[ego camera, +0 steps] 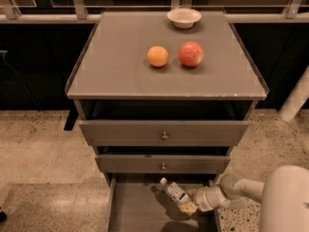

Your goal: Pick blue plastic bottle from bottom drawer and place on counter

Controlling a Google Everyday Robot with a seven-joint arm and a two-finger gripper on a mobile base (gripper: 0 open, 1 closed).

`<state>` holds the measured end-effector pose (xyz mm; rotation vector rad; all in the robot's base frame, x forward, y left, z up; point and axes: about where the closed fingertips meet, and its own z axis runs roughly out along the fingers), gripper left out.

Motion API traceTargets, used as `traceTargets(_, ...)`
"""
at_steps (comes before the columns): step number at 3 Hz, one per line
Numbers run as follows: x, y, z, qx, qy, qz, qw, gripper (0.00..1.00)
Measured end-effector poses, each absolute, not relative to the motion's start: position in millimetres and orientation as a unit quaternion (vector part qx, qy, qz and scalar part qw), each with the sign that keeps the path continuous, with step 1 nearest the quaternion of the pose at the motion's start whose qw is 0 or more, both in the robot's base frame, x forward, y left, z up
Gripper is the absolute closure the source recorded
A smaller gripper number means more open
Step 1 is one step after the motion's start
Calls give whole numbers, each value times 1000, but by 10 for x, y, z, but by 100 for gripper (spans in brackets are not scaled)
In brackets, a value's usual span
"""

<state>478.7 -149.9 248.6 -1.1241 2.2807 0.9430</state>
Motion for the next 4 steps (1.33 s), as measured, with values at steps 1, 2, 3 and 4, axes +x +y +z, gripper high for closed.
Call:
traceTargets(1,4793,-1327,2952,-408,826,304,244,100)
traceTargets(2,4880,-1073,3816,-395,825,261,308,100)
traceTargets(3,4798,-901,4418,-383,838,210,329,100)
traceTargets(4,4491,-830,4673,-377,849,159,333,100)
